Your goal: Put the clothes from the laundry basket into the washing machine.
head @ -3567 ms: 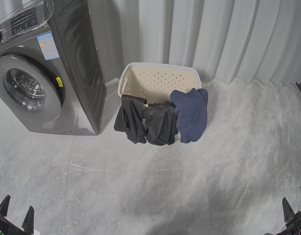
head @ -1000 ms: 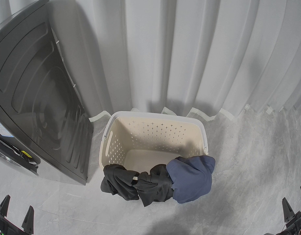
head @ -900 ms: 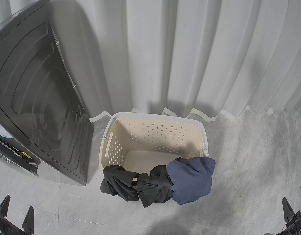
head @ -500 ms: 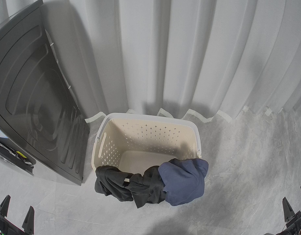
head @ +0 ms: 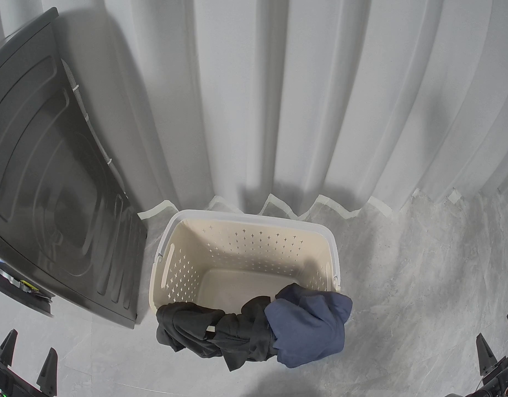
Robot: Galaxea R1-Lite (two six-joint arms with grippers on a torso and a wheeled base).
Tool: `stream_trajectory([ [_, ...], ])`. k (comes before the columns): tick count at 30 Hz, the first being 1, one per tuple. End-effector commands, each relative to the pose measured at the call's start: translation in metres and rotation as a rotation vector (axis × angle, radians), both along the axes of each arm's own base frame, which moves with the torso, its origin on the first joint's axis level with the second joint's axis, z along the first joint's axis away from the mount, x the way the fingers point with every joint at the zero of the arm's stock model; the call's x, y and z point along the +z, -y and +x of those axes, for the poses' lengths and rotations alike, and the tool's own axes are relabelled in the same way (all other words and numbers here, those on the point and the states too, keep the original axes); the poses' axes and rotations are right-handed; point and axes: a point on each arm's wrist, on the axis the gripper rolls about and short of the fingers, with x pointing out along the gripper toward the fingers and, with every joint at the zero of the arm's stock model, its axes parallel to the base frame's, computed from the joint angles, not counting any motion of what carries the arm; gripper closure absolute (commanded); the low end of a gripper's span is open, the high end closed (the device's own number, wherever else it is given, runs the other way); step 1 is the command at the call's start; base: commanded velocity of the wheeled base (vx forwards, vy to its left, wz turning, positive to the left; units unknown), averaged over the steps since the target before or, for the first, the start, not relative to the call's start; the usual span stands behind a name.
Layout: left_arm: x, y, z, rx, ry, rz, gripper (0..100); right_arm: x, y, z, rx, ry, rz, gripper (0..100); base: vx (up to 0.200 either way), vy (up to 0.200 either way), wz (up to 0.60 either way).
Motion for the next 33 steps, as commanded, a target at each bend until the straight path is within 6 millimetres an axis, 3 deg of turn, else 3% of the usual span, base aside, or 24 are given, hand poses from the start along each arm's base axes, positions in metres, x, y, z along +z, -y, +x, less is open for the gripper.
stream_trajectory([
  [1,-0.0053,0.0,0.0,0.0,-0.001,0.0,0,-0.0047,0.0,0.0003,0.001,-0.005,0.0,0,0.2,0.0,0.0],
  [13,-0.0053,0.0,0.0,0.0,-0.001,0.0,0,-0.0047,0.0,0.0003,0.001,-0.005,0.0,0,0.2,0.0,0.0],
  [25,-0.0053,0.0,0.0,0.0,-0.001,0.0,0,-0.0047,0.0,0.0003,0.001,-0.005,0.0,0,0.0,0.0,0.0],
  [33,-0.0053,0.0,0.0,0.0,-0.001,0.0,0,-0.0047,0.0,0.0003,0.001,-0.005,0.0,0,0.2,0.0,0.0],
])
